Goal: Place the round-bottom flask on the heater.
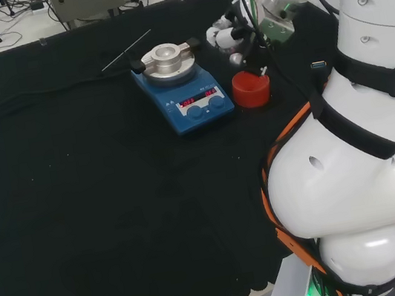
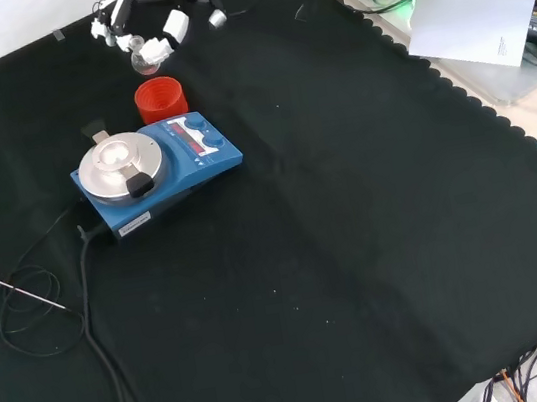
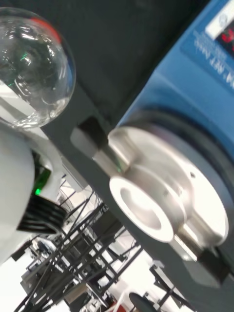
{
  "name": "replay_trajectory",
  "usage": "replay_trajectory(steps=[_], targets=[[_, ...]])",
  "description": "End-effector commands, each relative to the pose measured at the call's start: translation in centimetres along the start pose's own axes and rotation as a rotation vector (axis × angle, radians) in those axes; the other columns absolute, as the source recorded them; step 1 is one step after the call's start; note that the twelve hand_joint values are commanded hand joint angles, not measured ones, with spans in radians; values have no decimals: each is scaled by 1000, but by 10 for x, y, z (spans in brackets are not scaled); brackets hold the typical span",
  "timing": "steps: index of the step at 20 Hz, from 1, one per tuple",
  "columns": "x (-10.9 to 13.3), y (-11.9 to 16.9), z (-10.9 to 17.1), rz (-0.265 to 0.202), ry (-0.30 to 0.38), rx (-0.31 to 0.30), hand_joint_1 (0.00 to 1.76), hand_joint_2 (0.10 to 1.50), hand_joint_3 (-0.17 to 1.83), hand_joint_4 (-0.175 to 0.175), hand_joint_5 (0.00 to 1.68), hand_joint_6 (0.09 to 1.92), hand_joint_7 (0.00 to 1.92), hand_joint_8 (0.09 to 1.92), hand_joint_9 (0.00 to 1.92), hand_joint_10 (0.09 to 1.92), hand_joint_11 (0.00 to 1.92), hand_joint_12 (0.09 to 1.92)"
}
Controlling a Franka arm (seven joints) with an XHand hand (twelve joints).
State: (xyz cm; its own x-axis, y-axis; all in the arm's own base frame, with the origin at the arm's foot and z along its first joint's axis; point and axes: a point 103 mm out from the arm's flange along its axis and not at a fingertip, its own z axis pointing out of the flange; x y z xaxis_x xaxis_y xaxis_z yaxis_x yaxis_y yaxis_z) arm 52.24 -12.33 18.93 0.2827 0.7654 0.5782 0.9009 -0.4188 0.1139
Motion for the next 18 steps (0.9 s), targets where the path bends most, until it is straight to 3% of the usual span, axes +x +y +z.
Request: replay_trajectory(steps=[1, 10, 18], targets=[[14, 3, 3, -17, 6, 2, 1157, 593, 933, -105, 1130, 1057, 433, 681, 670, 667, 270, 1353], [38, 15, 14, -29, 55, 13, 1157, 592, 929, -100, 1134, 1049, 435, 679, 676, 662, 282, 1347], [65, 44, 41, -39, 110, 43, 1156, 594, 916, -84, 1143, 1028, 439, 675, 686, 654, 292, 1340]])
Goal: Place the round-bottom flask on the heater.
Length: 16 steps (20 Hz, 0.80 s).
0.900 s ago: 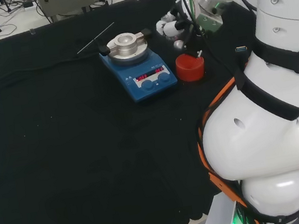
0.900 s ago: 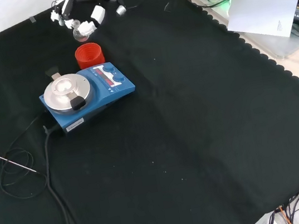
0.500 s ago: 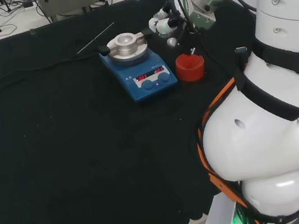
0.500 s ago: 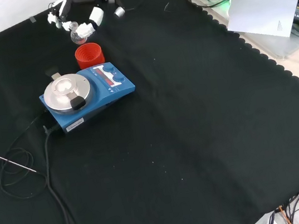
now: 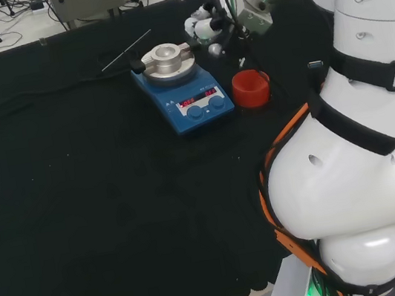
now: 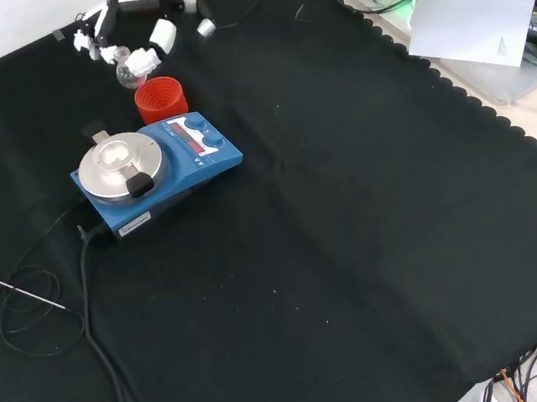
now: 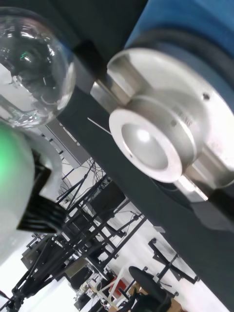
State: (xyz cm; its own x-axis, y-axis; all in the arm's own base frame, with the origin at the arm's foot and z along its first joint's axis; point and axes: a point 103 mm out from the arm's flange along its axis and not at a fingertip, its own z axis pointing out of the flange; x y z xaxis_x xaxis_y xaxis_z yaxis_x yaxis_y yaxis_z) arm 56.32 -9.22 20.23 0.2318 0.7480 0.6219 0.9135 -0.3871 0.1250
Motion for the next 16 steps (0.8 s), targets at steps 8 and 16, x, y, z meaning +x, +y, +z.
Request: replay_trajectory(steps=[8, 16], targets=[[32, 44, 49, -17, 83, 69, 1155, 595, 911, -78, 1145, 1021, 442, 674, 690, 651, 297, 1339], [40, 58, 69, -16, 100, 83, 1153, 599, 894, -57, 1152, 1001, 446, 670, 697, 643, 303, 1334]])
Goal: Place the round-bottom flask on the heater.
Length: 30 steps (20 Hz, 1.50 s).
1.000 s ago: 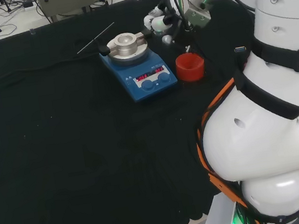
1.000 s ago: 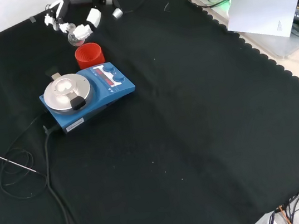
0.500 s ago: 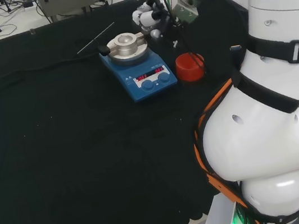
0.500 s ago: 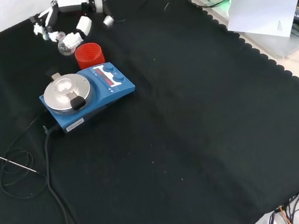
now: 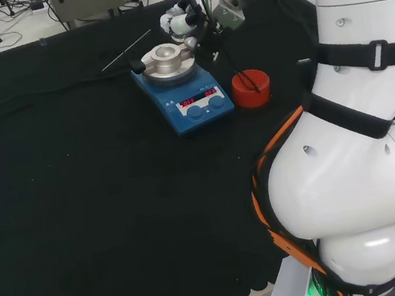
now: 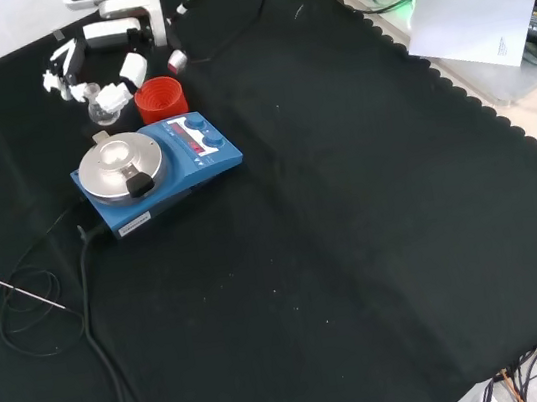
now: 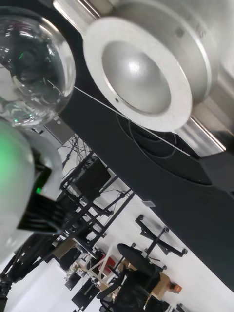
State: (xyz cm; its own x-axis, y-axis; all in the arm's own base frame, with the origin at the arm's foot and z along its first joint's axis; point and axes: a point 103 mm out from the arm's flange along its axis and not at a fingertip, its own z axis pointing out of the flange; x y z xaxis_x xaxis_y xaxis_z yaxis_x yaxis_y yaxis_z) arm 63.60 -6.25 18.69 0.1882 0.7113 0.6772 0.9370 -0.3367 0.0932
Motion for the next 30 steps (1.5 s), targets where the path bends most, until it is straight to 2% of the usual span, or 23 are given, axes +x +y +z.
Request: replay_trajectory(steps=[1, 7, 10, 16, 30], targets=[[9, 8, 19, 5, 28, 25, 1152, 599, 894, -57, 1152, 1001, 446, 670, 697, 643, 303, 1334], [9, 11, 29, 11, 33, 36, 1152, 599, 892, -55, 1153, 999, 449, 670, 700, 642, 307, 1334], [6, 9, 34, 31, 54, 39, 1153, 599, 892, -55, 1153, 997, 451, 670, 702, 642, 310, 1334], [6, 7, 40, 29, 68, 51, 1153, 599, 891, -54, 1155, 994, 455, 670, 703, 641, 313, 1333], [-2, 1, 49, 48, 54, 67, 1153, 598, 888, -52, 1159, 986, 458, 668, 706, 638, 321, 1332]])
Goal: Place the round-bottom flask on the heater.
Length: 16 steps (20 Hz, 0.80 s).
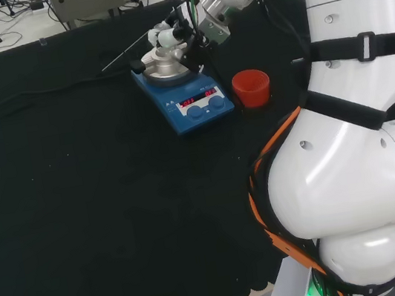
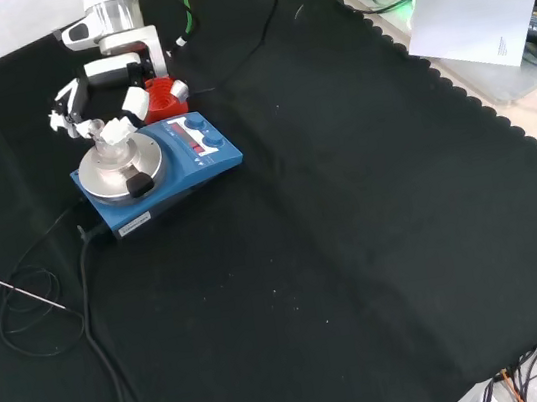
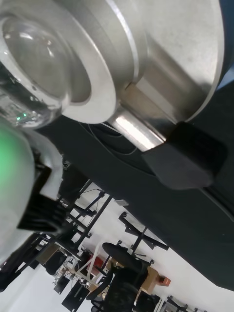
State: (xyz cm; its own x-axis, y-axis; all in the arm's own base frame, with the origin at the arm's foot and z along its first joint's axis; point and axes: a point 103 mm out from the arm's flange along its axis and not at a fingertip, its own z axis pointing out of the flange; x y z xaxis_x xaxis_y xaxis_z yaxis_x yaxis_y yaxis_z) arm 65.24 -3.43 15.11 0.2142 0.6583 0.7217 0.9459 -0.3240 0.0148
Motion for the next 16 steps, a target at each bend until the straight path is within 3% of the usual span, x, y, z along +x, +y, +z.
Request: replay_trajectory(steps=[1, 13, 16], targets=[[-2, -1, 0, 6, -4, 1, 1153, 598, 888, -51, 1159, 986, 458, 667, 706, 638, 322, 1332], [-9, -4, -1, 16, -4, 12, 1150, 628, 838, -50, 1147, 976, 455, 665, 708, 635, 323, 1331], [-8, -5, 0, 18, -7, 14, 1127, 756, 606, -7, 1107, 933, 431, 670, 690, 642, 300, 1338]])
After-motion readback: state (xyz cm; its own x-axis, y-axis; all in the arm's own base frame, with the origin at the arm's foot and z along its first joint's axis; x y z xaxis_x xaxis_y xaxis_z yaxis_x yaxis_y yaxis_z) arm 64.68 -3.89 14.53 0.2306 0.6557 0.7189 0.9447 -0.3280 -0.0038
